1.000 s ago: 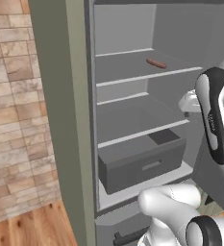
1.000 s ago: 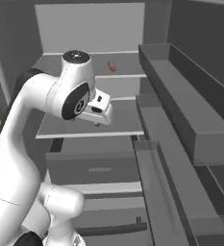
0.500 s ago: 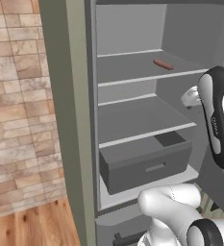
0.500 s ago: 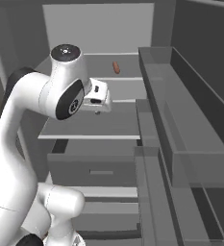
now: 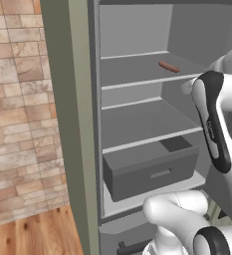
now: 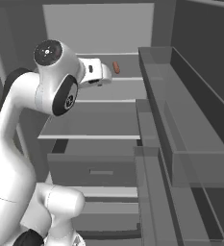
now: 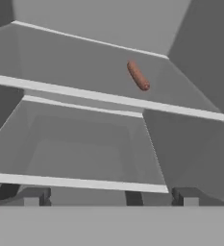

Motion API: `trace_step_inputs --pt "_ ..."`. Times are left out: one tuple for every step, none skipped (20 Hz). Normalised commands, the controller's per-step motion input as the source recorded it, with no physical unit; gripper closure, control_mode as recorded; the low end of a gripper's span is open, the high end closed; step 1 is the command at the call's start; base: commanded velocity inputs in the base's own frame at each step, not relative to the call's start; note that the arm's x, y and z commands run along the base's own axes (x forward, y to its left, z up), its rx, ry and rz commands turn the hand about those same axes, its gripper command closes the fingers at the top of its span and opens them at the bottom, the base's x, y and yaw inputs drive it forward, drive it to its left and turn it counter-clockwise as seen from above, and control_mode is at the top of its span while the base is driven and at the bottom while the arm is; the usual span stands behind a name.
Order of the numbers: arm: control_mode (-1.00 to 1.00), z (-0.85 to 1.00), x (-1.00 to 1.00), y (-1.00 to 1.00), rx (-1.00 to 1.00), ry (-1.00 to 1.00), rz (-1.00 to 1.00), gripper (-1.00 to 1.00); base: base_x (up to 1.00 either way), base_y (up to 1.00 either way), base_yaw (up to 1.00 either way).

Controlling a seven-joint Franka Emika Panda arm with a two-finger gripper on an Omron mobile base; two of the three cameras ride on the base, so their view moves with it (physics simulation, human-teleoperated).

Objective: Move the hot dog bun to the plate on the dining table and place the condiment next to that plate. Then navigate to the fridge and take the sausage and place it on the plate as well.

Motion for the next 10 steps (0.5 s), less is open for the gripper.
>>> trace_step_inputs --pt "-1.0 0.14 0.93 0.0 0.05 0.0 0.06 -1.0 0.0 0.0 0.0" --pt "-1.0 0.07 0.99 0.0 0.05 0.0 0.06 -1.0 0.0 0.0 0.0" --pt "-1.0 0.01 0.99 0.0 0.08 0.0 0.06 -1.0 0.0 0.0 0.0" --pt "-1.0 0.03 0.91 0.0 0.09 0.0 0.07 -1.0 0.0 0.0 0.0" --pt "-1.0 0.11 0.8 0.0 0.08 0.0 0.06 -1.0 0.0 0.0 0.0" --pt "-1.0 0.21 0.74 0.0 0.08 0.0 0.06 -1.0 0.0 0.0 0.0" --pt "-1.0 0.24 0.71 -0.12 0.08 0.0 0.05 -1.0 0.0 0.0 0.0" --pt "-1.0 0.18 0.65 -0.13 0.06 0.0 0.04 -1.0 0.0 0.0 0.0" --pt "-1.0 0.14 0.62 -0.16 0.05 0.0 0.04 -1.0 0.0 0.0 0.0" --pt "-1.0 0.12 0.58 -0.14 0.02 -0.01 0.03 -1.0 0.0 0.0 0.0"
